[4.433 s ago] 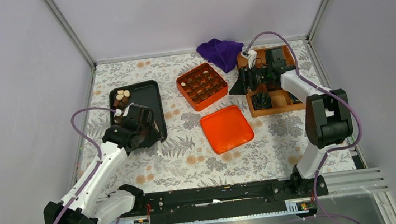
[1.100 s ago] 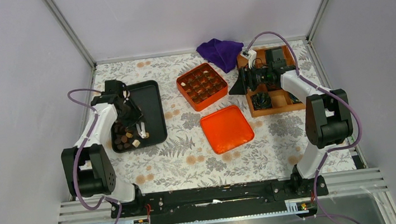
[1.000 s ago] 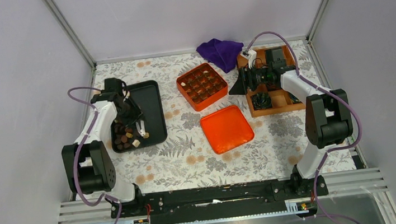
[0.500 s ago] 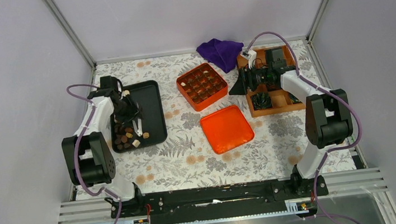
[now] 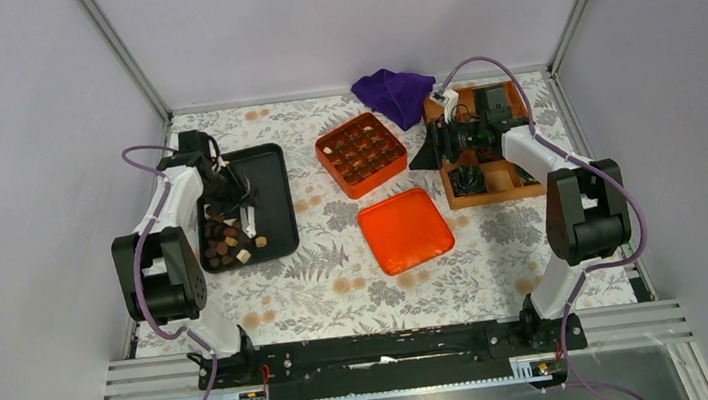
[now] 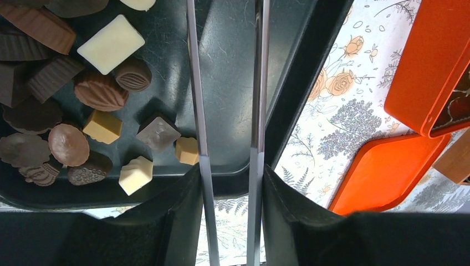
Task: Pack the chocolate
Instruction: Pick up the fake chocolate from the plate, then place the fake chocolate in the packing box, then pick up the fake chocolate from the plate.
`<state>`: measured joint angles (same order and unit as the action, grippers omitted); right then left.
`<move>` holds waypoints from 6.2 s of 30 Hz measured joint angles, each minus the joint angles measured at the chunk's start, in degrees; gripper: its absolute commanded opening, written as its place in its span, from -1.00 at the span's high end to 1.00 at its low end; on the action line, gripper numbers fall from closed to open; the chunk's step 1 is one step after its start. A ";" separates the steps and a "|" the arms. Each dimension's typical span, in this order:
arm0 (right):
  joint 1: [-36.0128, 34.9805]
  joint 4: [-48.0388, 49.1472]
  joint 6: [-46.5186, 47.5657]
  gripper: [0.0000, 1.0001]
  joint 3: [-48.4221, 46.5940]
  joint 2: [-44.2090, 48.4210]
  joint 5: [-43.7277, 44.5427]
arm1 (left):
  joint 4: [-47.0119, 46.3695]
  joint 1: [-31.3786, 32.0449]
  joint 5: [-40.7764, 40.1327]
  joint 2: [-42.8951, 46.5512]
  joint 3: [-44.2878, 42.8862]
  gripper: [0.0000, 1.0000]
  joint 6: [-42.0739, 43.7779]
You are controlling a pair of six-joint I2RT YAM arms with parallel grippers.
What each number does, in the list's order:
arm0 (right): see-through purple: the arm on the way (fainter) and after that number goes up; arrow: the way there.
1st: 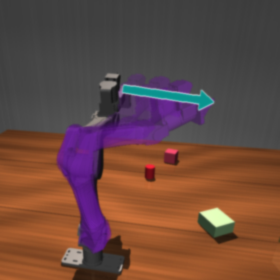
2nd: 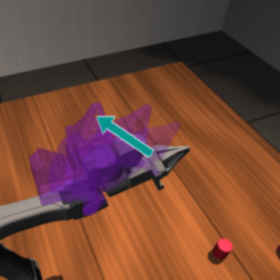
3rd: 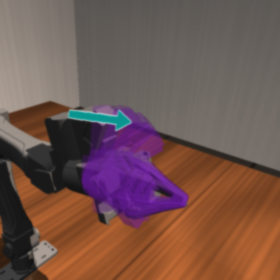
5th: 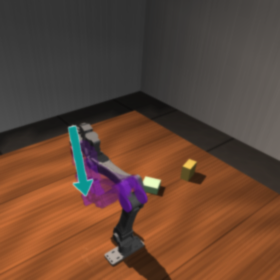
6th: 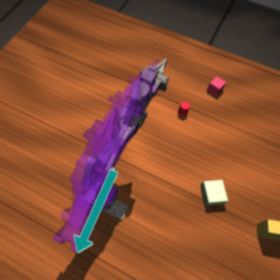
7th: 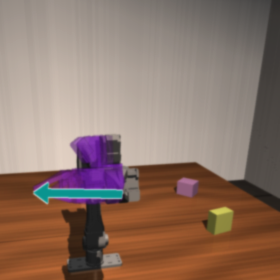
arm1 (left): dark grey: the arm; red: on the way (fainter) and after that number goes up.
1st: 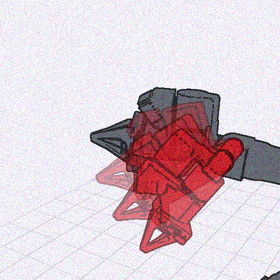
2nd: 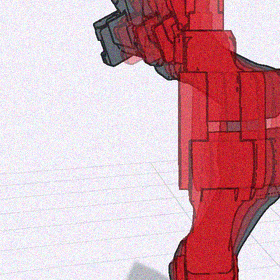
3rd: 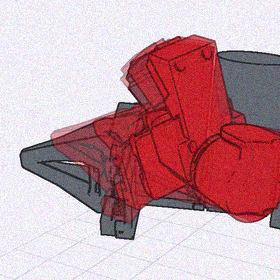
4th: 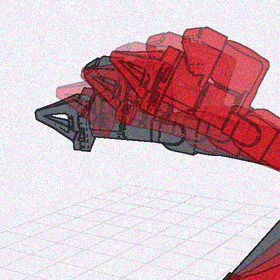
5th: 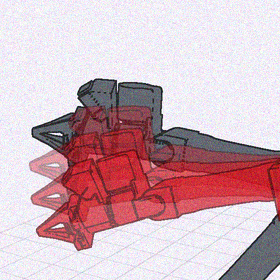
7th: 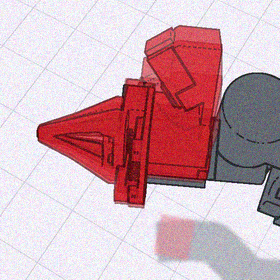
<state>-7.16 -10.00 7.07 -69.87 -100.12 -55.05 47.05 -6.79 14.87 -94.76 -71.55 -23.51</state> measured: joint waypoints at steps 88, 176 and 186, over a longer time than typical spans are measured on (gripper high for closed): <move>0.55 -0.09 0.15 -0.44 0.00 0.00 -0.13 | -2.23 29.97 0.90 -22.71 -34.58 0.13 -5.64; 0.85 -1.05 0.52 -0.46 0.02 -0.02 -1.64 | 27.15 24.59 -19.61 23.69 3.32 0.17 -9.20; 0.85 -1.05 0.52 -0.46 0.02 -0.02 -1.66 | 26.03 23.47 -19.56 23.32 6.67 0.09 -9.46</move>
<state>-6.31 -11.05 7.60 -69.84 -100.14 -56.71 73.08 16.69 -4.69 -71.44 -64.88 -32.97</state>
